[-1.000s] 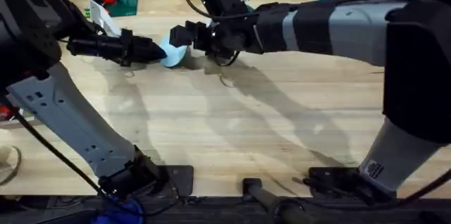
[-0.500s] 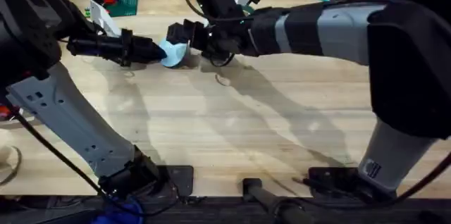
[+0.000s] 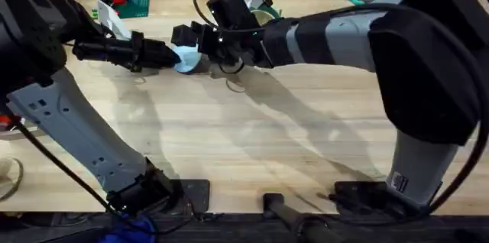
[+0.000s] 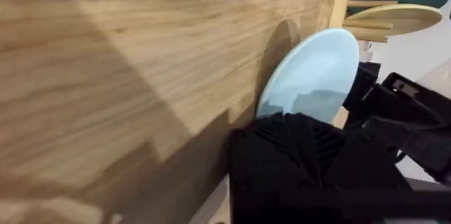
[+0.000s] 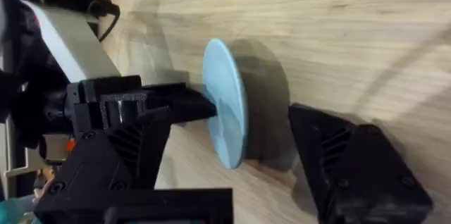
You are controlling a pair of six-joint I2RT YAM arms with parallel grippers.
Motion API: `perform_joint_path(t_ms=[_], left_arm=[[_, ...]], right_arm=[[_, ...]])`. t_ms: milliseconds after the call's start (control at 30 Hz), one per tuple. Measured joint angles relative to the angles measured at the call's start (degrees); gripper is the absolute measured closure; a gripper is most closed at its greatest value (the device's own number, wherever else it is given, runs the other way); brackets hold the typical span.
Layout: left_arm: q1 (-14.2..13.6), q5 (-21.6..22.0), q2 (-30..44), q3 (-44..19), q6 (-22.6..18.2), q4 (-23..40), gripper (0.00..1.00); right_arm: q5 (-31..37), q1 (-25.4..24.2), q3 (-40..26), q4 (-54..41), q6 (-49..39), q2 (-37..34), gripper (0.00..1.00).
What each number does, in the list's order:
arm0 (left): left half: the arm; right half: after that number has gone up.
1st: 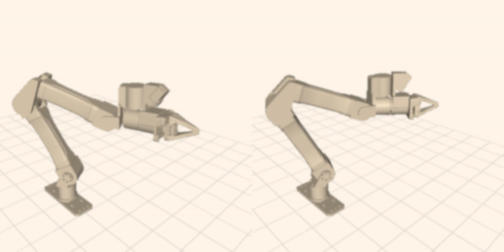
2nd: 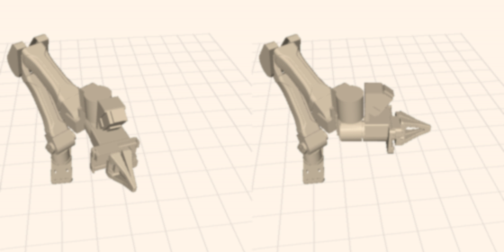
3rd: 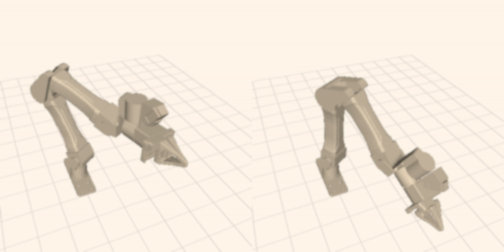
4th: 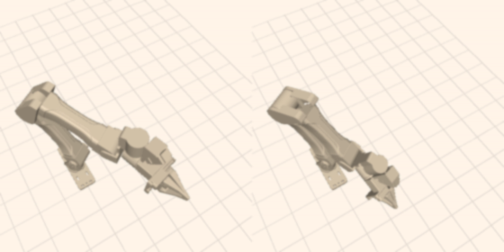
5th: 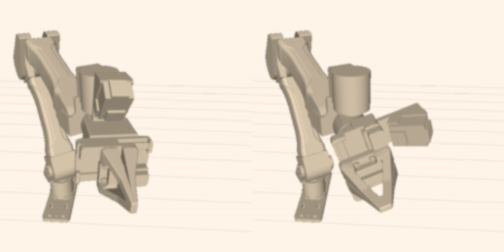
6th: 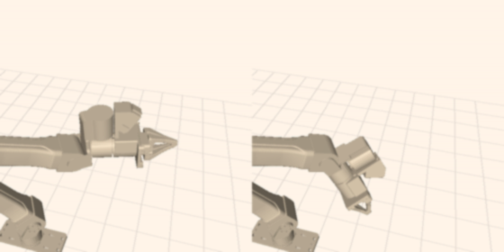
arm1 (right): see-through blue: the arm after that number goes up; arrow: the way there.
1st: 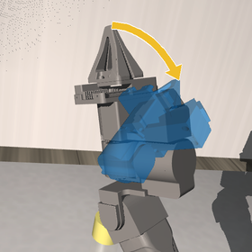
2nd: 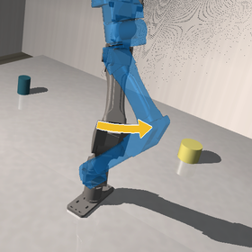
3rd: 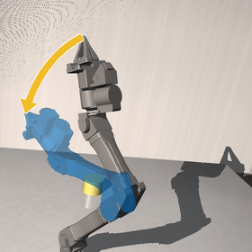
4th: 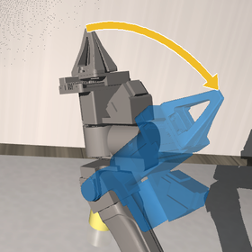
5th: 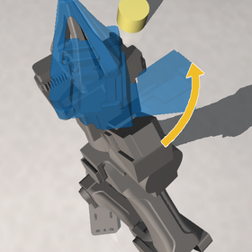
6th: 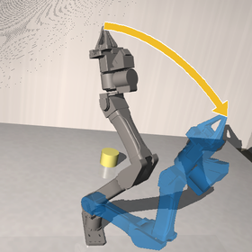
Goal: Pick up the plates from the table one by one and place each into a slot on the dish rack.
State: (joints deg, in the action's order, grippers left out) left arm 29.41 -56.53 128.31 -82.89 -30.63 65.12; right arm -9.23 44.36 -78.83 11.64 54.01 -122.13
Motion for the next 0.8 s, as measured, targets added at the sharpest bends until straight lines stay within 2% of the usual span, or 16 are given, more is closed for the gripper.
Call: perform_joint_path(t_ms=[567, 667, 800], left_arm=[[0.0, 0.0, 0.0, 0.0, 0.0, 0.0, 0.96], [0.0, 0.0, 0.0, 0.0, 0.0, 0.0, 0.961], [0.0, 0.0, 0.0, 0.0, 0.0, 0.0, 0.96]], right_arm=[[-2.1, 0.0, 0.0, 1.6, 0.4, -0.4, 0.011], [-2.8, 0.1, 0.0, 1.7, 0.5, -0.5, 0.043], [-3.3, 0.4, 0.0, 1.6, 0.5, -0.9, 0.138]])
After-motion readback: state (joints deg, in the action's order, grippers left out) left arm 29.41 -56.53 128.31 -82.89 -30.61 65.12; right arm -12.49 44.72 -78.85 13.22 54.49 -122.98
